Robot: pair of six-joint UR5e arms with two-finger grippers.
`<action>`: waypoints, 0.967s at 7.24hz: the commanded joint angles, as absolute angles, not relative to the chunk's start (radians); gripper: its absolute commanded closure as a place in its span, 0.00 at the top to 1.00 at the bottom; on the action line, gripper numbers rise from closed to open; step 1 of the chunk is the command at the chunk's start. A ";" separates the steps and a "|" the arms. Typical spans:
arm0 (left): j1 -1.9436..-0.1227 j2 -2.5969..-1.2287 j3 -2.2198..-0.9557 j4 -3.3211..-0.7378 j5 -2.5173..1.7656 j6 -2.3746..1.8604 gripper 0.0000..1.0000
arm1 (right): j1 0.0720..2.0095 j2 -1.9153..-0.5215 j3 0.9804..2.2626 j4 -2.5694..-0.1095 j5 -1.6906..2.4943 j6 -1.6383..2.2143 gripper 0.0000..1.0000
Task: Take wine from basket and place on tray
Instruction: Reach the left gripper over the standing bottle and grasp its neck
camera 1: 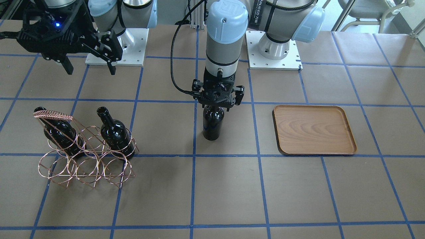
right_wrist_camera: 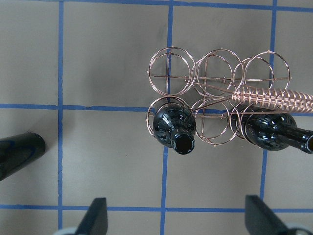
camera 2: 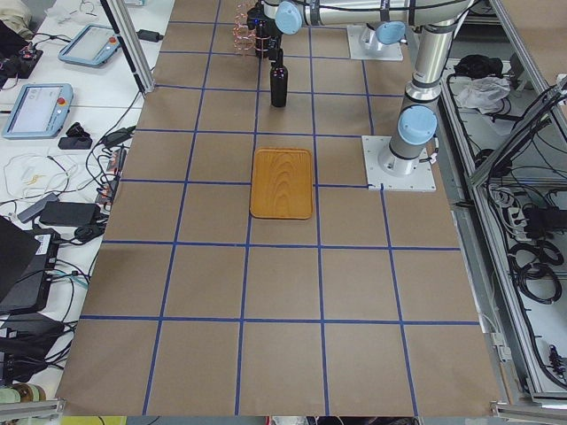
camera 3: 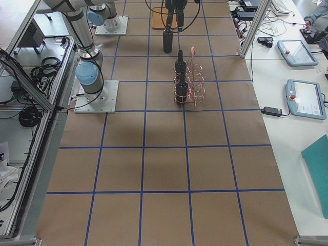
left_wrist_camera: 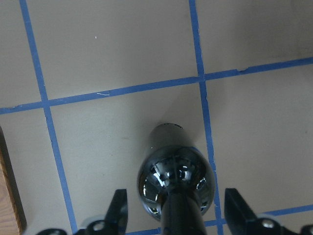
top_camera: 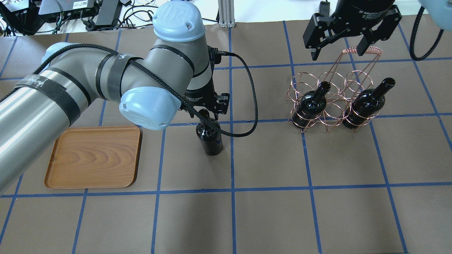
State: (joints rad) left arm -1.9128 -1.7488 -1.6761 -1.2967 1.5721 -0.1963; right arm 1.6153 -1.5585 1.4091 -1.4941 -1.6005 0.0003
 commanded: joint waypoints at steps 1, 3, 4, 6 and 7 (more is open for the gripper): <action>-1.913 -1.749 -1.677 -1.310 1.572 -0.196 0.42 | 1.615 -1.559 1.410 -1.497 -1.605 0.002 1.00; -1.916 -1.747 -1.675 -1.307 1.568 -0.192 0.00 | 1.615 -1.559 1.410 -1.499 -1.606 -0.002 1.00; -1.916 -1.746 -1.674 -1.307 1.568 -0.192 0.00 | 1.615 -1.559 1.410 -1.497 -1.608 -0.003 1.00; -1.905 -1.721 -1.660 -1.340 1.577 -0.190 0.00 | 1.614 -1.557 1.410 -1.497 -1.605 -0.003 1.00; -1.893 -1.704 -1.646 -1.365 1.585 -0.160 0.00 | 1.614 -1.554 1.410 -1.496 -1.605 -0.002 1.00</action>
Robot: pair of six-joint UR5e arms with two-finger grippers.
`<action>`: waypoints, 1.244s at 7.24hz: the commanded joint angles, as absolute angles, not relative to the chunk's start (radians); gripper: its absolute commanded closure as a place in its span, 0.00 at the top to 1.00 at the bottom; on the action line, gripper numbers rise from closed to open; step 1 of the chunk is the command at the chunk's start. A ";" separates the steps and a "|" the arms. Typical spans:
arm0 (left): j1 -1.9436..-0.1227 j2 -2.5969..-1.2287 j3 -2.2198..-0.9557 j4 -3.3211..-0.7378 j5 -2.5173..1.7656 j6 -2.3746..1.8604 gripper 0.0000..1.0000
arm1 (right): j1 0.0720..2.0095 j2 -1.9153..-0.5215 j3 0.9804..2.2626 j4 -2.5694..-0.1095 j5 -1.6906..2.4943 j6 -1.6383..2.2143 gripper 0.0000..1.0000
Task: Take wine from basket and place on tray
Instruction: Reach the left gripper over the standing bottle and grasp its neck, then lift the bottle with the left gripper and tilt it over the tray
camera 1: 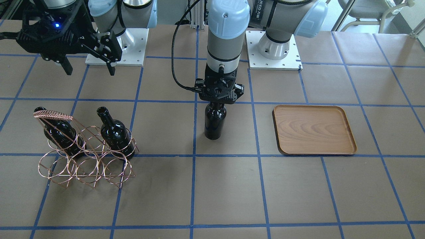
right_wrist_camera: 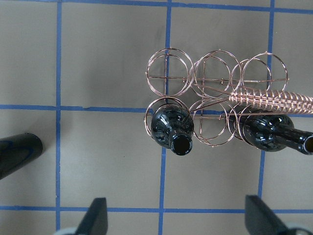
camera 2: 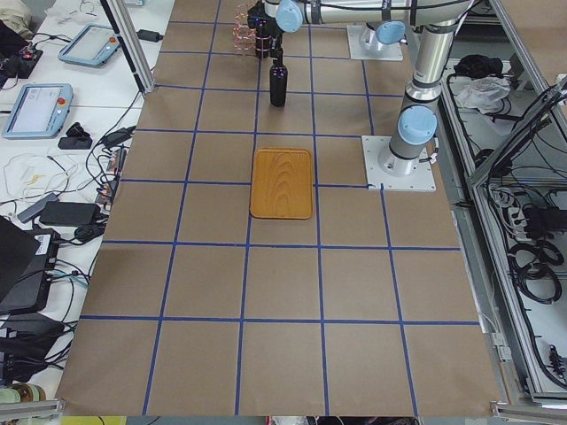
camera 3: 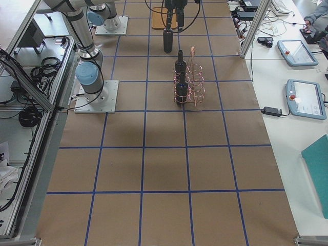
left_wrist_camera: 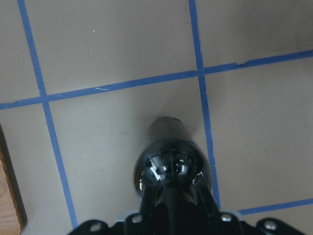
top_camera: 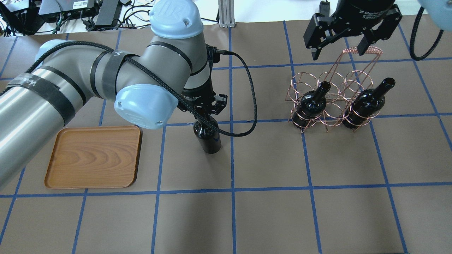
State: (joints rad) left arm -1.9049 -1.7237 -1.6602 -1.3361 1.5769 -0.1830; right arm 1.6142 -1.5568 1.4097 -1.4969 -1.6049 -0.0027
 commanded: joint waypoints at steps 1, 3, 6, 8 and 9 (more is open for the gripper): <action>-1.846 -1.692 -1.629 -1.412 1.592 -0.100 0.00 | 1.614 -1.551 1.410 -1.496 -1.602 0.002 1.00; -1.697 -1.636 -1.623 -1.476 1.608 0.045 0.00 | 1.614 -1.548 1.434 -1.499 -1.600 0.011 1.00; -1.437 -1.591 -1.641 -1.482 1.628 0.298 0.00 | 1.611 -1.545 1.471 -1.583 -1.605 0.009 1.00; -1.228 -1.591 -1.661 -1.474 1.623 0.473 0.00 | 1.611 -1.549 1.471 -1.580 -1.603 0.003 1.00; -1.147 -1.597 -1.686 -1.474 1.611 0.501 0.00 | 1.611 -1.552 1.471 -1.577 -1.603 0.003 1.00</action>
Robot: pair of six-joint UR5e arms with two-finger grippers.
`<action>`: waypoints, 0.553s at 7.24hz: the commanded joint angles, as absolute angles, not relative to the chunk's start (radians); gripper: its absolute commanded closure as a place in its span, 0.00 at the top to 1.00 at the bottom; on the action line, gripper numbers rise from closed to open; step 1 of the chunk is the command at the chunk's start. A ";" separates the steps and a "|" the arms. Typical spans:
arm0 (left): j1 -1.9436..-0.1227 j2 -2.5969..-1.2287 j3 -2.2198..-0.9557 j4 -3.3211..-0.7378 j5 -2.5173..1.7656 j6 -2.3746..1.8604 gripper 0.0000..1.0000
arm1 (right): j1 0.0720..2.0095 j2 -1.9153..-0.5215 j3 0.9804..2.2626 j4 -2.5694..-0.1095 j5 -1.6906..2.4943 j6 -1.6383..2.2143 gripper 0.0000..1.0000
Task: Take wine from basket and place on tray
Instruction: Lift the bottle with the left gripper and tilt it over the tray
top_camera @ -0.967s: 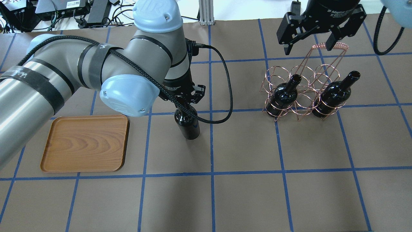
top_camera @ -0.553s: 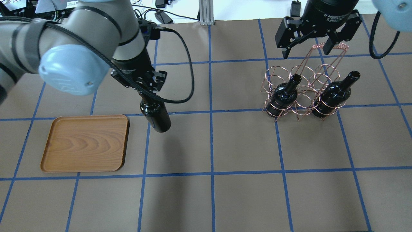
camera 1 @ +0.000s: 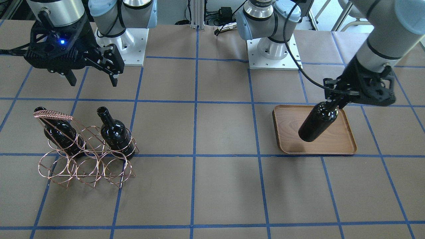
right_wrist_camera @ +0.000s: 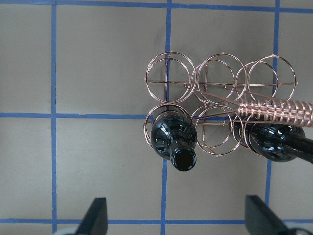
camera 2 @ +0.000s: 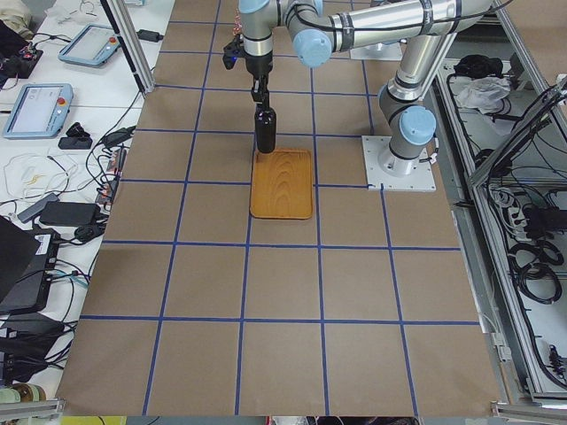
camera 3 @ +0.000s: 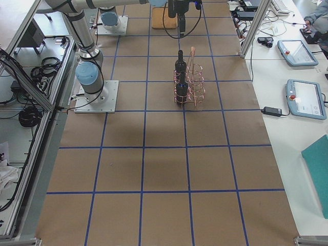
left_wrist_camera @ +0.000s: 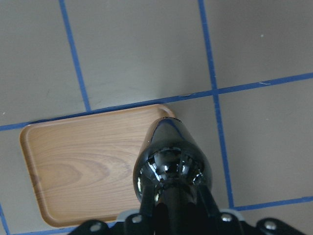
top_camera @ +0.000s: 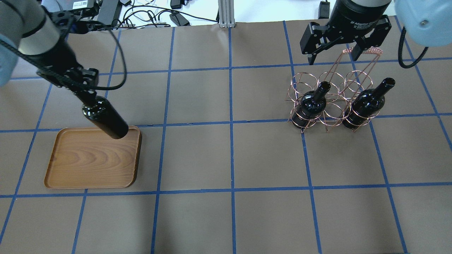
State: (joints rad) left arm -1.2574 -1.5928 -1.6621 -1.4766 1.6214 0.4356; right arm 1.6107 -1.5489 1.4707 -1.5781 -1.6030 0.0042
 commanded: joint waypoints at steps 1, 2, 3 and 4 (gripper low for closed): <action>-1.119 -1.597 -1.724 -1.462 1.611 0.503 0.00 | 1.611 -1.552 1.471 -1.575 -1.603 0.005 1.00; -1.115 -1.598 -1.753 -1.442 1.609 0.503 0.00 | 1.611 -1.554 1.470 -1.575 -1.605 0.006 1.00; -1.115 -1.620 -1.759 -1.434 1.605 0.503 0.00 | 1.611 -1.555 1.457 -1.575 -1.605 0.006 1.00; -1.115 -1.624 -1.763 -1.428 1.606 0.503 0.00 | 1.612 -1.557 1.454 -1.575 -1.605 0.008 1.00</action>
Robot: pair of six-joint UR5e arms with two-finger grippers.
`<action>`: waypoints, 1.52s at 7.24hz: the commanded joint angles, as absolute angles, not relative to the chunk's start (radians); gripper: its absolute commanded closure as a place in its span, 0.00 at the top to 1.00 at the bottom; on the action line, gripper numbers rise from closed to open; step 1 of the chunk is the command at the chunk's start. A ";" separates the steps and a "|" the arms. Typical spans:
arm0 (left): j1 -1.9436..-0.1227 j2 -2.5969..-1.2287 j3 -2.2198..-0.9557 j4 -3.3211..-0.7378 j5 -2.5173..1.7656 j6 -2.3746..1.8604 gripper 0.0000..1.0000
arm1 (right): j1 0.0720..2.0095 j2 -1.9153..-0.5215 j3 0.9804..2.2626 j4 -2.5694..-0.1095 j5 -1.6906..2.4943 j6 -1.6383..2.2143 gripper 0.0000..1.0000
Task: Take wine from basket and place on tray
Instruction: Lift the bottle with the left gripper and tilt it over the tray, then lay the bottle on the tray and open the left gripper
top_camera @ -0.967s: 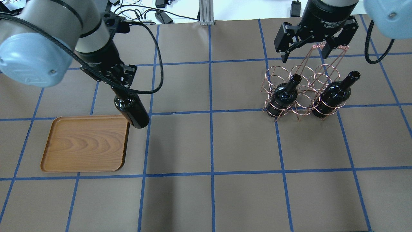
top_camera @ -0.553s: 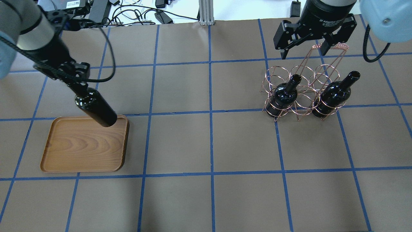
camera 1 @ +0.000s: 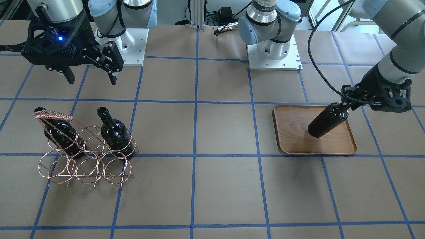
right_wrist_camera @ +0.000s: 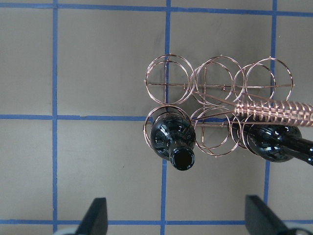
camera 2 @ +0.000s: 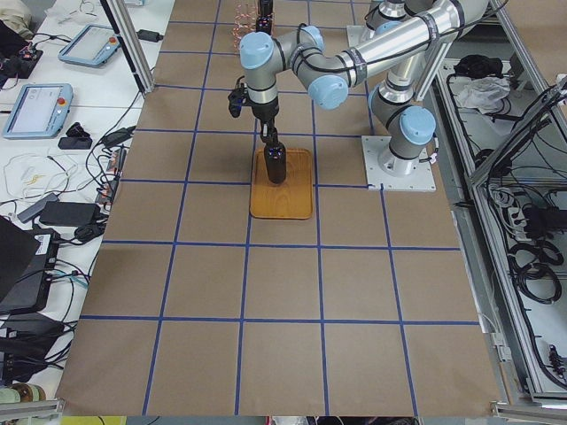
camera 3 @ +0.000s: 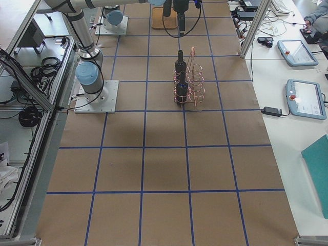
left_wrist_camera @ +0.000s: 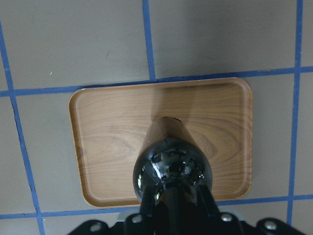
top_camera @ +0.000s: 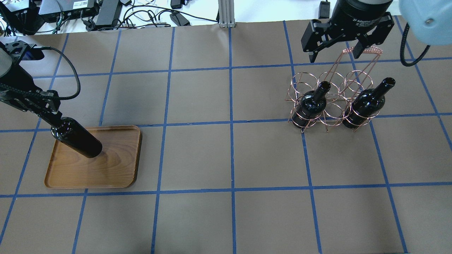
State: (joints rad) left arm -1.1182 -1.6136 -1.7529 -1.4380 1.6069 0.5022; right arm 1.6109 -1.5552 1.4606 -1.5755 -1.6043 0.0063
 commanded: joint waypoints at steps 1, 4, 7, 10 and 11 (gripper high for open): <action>-1.115 -1.624 -1.763 -1.428 1.606 0.503 0.00 | 1.612 -1.557 1.445 -1.577 -1.605 0.005 1.00; -1.117 -1.626 -1.756 -1.427 1.603 0.491 0.96 | 1.614 -1.554 1.425 -1.574 -1.605 0.003 1.00; -1.176 -1.594 -1.686 -1.469 1.608 0.333 1.00 | 1.615 -1.558 1.416 -1.493 -1.606 0.002 1.00; -1.398 -1.569 -1.614 -1.479 1.601 0.166 1.00 | 1.614 -1.559 1.416 -1.482 -1.602 0.009 1.00; -1.464 -1.560 -1.612 -1.473 1.598 0.143 1.00 | 1.614 -1.559 1.417 -1.482 -1.600 0.009 1.00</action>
State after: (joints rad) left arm -1.3787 -1.5712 -1.6207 -1.4765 1.6015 0.1726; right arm 1.6145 -1.5593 1.4166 -1.4817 -1.6026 0.0070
